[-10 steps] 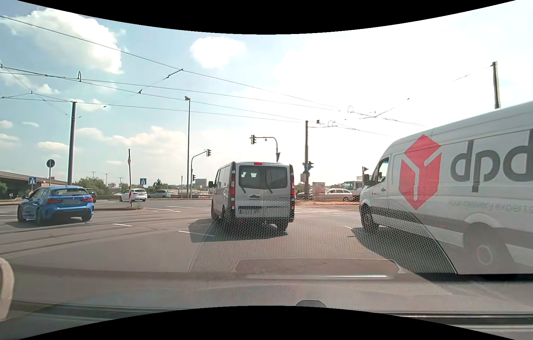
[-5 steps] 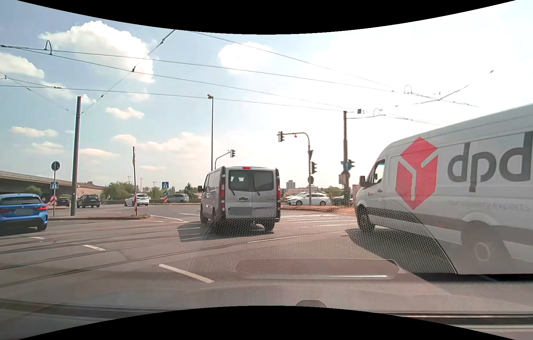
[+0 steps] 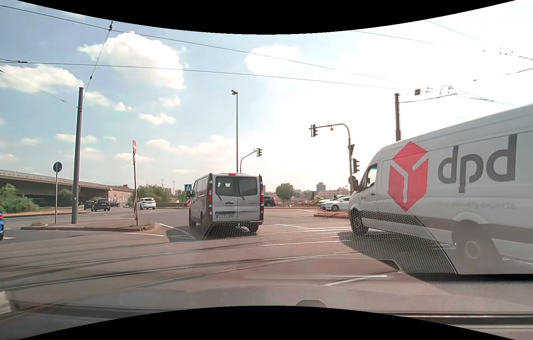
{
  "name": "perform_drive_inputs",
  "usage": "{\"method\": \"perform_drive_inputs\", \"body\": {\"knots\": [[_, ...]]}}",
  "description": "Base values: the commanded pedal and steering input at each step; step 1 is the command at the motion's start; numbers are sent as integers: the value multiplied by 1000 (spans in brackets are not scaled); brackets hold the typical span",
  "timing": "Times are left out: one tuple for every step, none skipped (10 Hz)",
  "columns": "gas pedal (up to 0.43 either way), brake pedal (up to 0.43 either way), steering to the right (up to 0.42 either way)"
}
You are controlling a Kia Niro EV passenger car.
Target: Follow the waypoints while adhering to traffic rules and regulations
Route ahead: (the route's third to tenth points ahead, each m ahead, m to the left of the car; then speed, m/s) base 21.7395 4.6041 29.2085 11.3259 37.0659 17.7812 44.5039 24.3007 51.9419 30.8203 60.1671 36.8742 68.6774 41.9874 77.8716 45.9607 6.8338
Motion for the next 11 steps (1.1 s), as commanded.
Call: {"method": "perform_drive_inputs", "body": {"knots": [[79,0,-147],[79,0,-147],[87,0,-147],[87,0,-147],[98,0,-146],[98,0,-145],[98,0,-146],[98,0,-155],[98,0,-161],[98,0,-169],[98,0,-173]]}}
